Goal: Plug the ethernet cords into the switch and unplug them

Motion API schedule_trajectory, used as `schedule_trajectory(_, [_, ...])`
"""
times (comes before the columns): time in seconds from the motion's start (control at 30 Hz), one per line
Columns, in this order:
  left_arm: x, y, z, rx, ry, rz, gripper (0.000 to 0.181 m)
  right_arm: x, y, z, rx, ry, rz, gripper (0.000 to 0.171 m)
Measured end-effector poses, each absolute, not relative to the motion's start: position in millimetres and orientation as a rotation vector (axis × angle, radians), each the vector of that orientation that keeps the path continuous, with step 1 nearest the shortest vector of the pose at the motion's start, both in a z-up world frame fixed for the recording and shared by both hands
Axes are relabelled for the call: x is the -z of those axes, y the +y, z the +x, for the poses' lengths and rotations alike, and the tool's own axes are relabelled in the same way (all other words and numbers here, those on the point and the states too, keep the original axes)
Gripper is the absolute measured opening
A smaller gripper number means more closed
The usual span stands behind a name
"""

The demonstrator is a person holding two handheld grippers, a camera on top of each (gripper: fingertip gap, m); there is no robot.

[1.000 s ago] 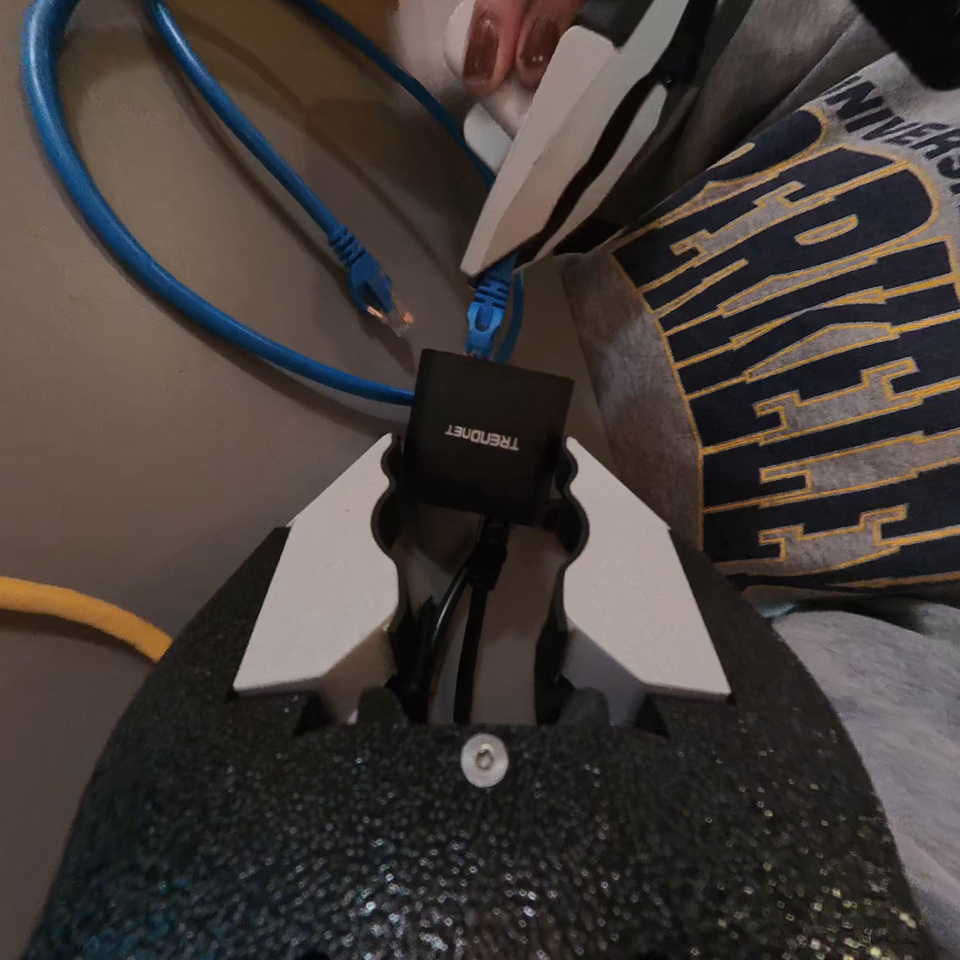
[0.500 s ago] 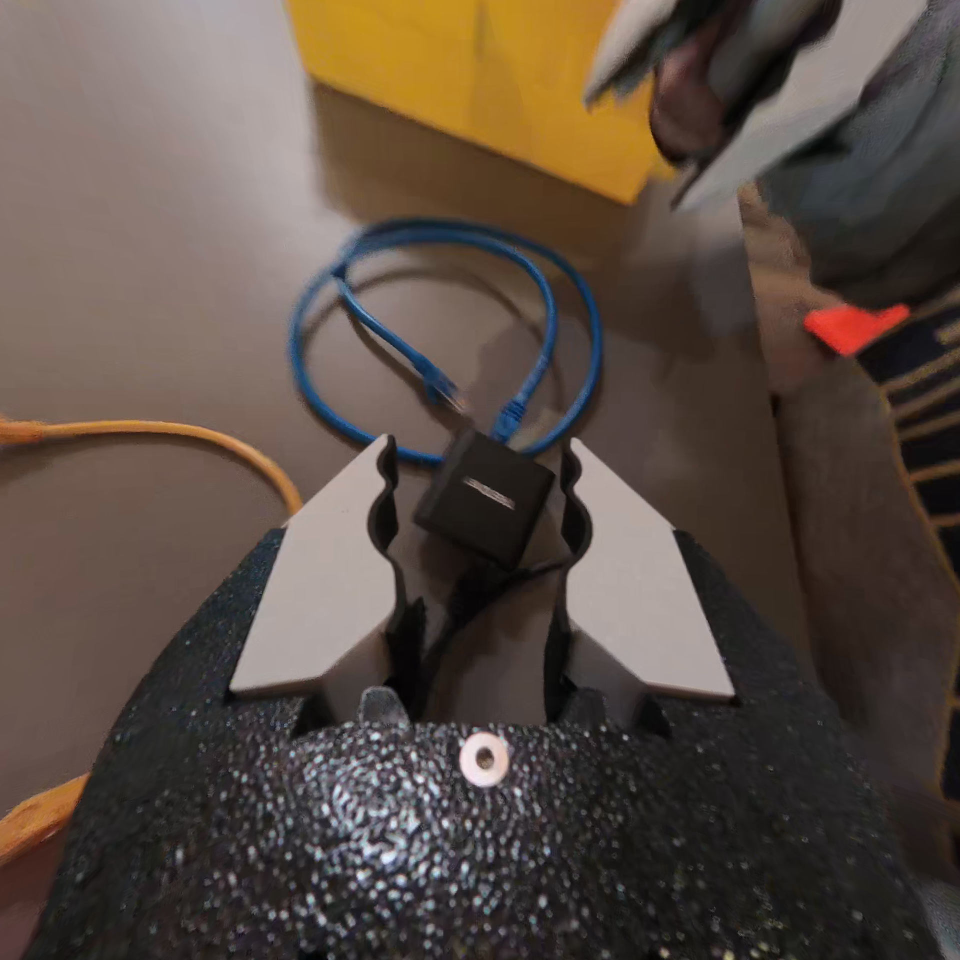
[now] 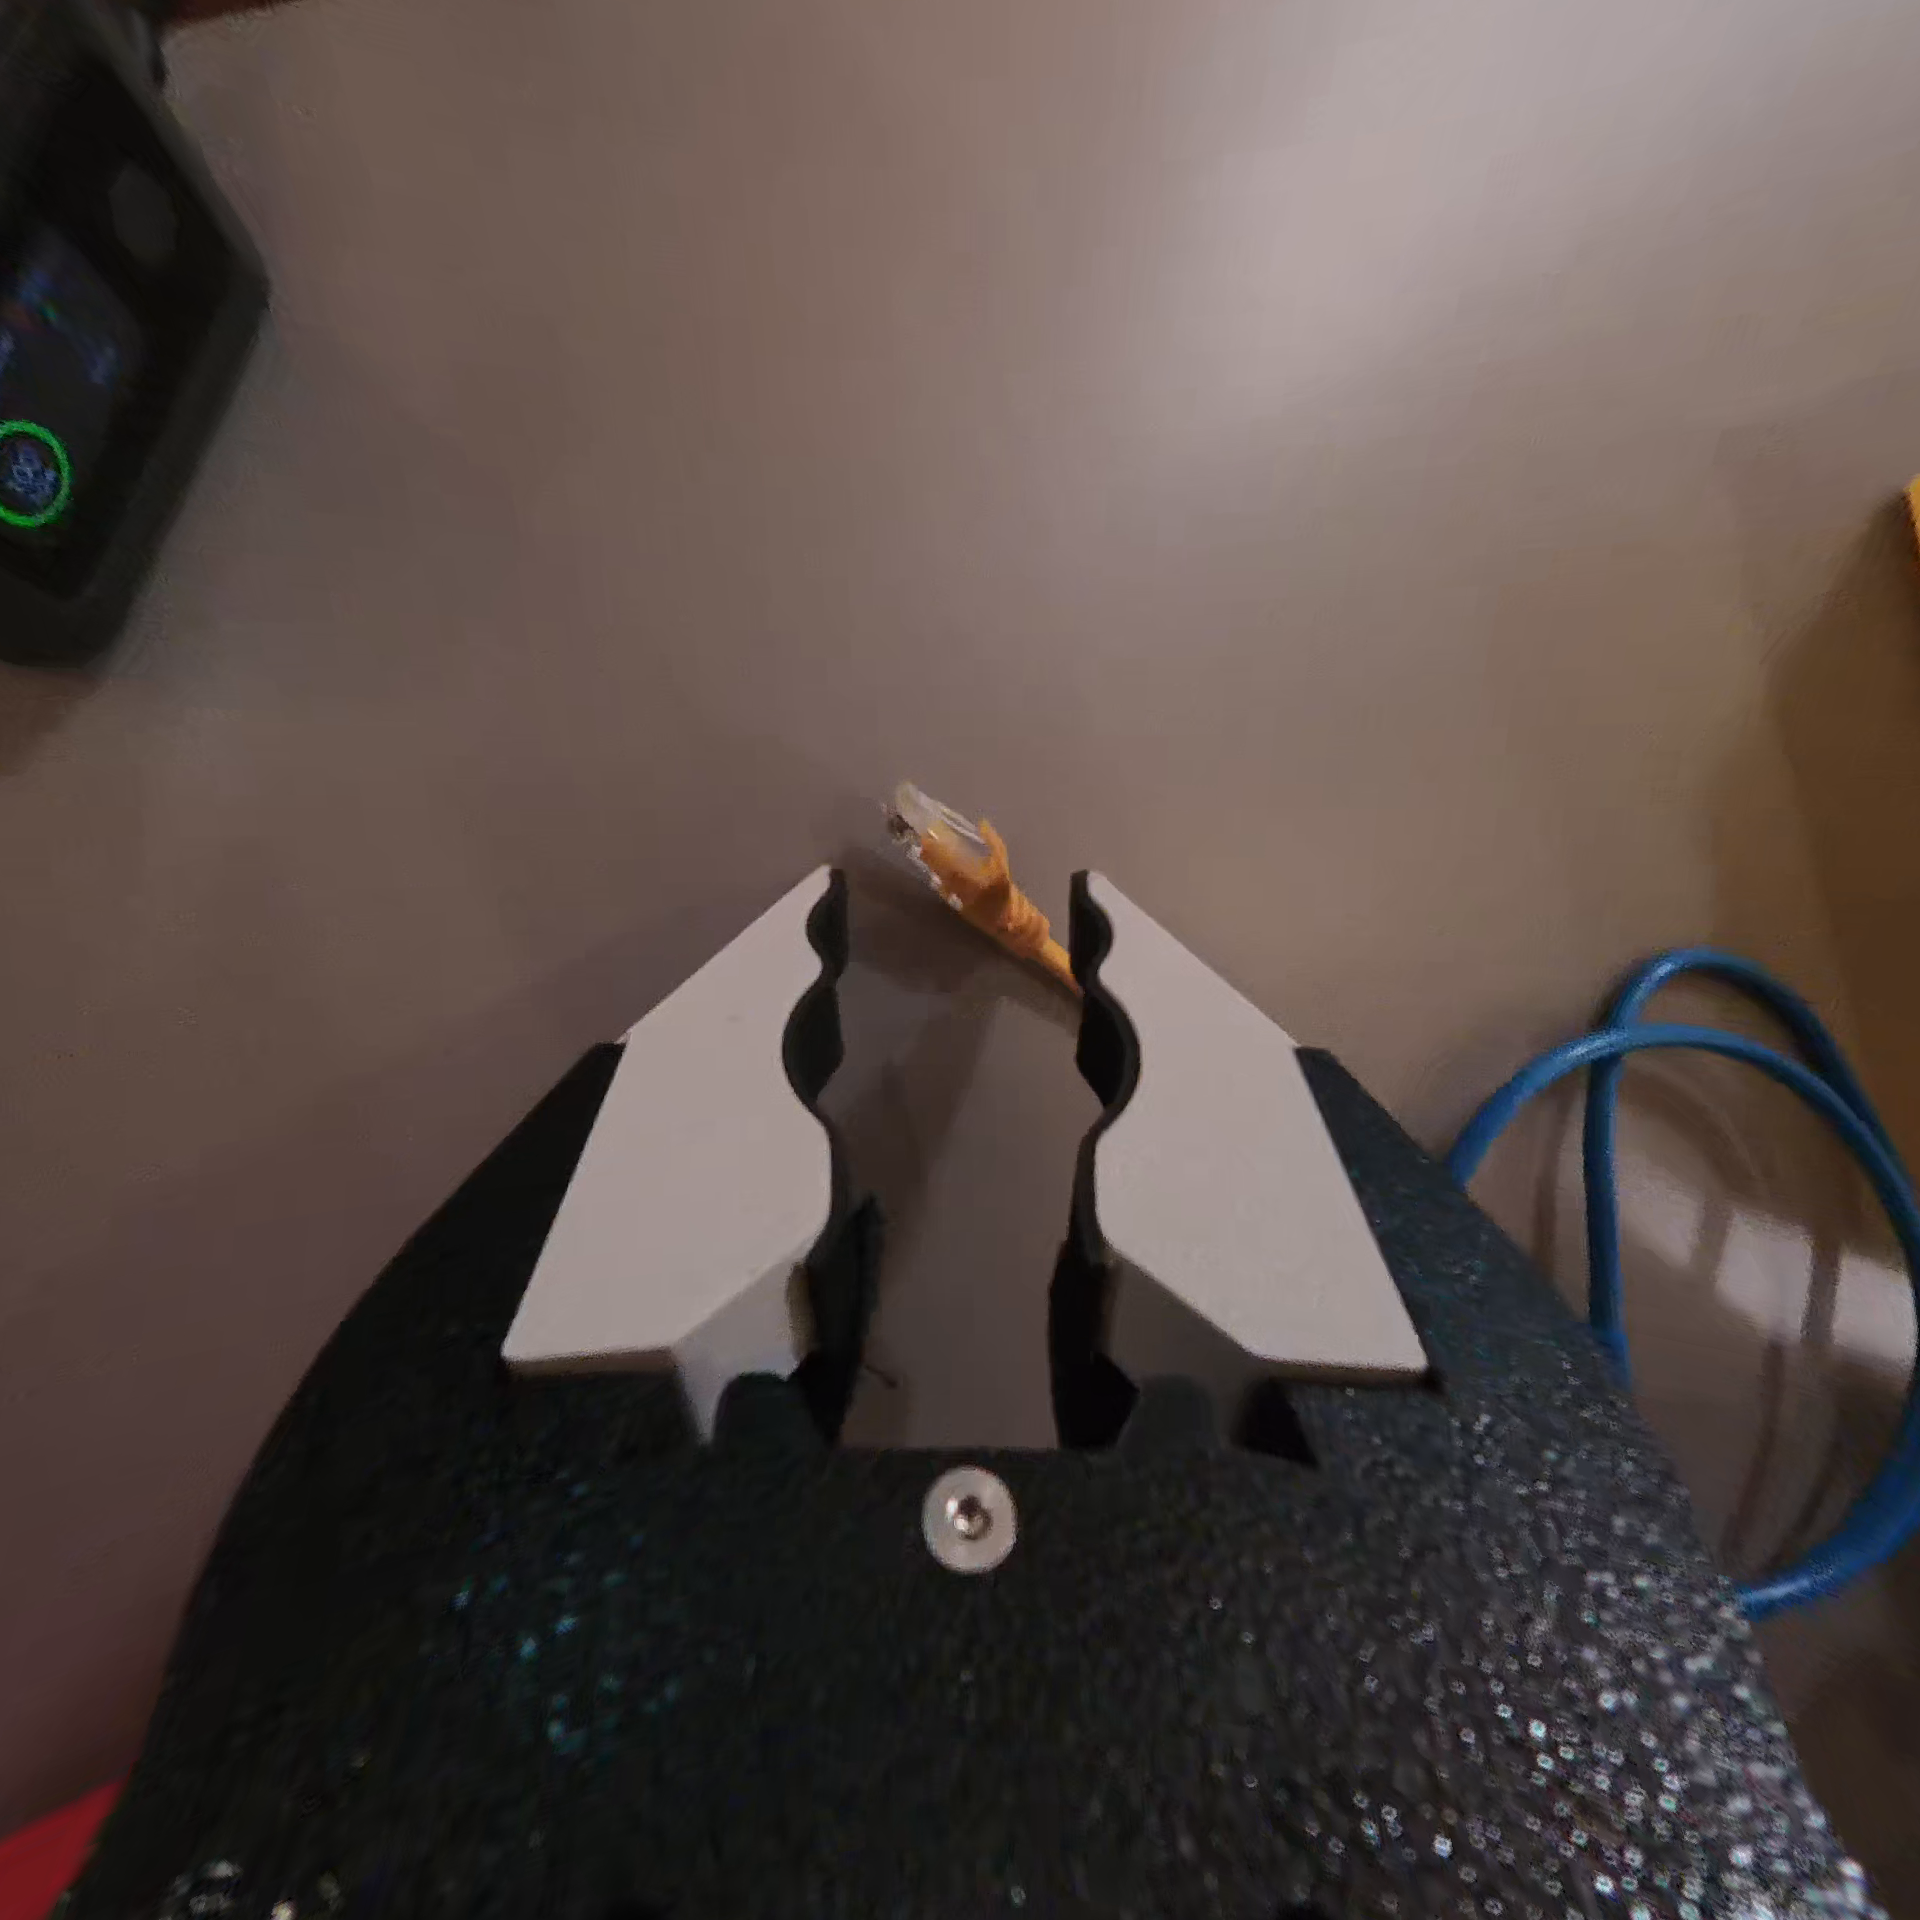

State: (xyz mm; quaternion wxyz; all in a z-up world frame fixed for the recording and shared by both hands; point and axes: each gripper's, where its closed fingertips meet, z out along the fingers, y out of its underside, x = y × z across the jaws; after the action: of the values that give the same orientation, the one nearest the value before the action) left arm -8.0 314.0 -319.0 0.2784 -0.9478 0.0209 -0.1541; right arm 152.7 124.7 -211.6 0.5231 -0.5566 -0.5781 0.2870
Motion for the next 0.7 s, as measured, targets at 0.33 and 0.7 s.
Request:
schedule_trajectory(0.33, [280.5, 312.1, 28.3, 0.533, 0.207, -2.304, 0.012, 221.4, 161.6, 146.4, -0.598, -1.223, -1.447, 0.034])
schedule_trajectory(0.7, [96.0, 239.3, 100.9, 1.101, 0.131, -1.487, 0.011, 123.9, 202.6, 123.2, -0.548, -0.801, -1.258, 0.027])
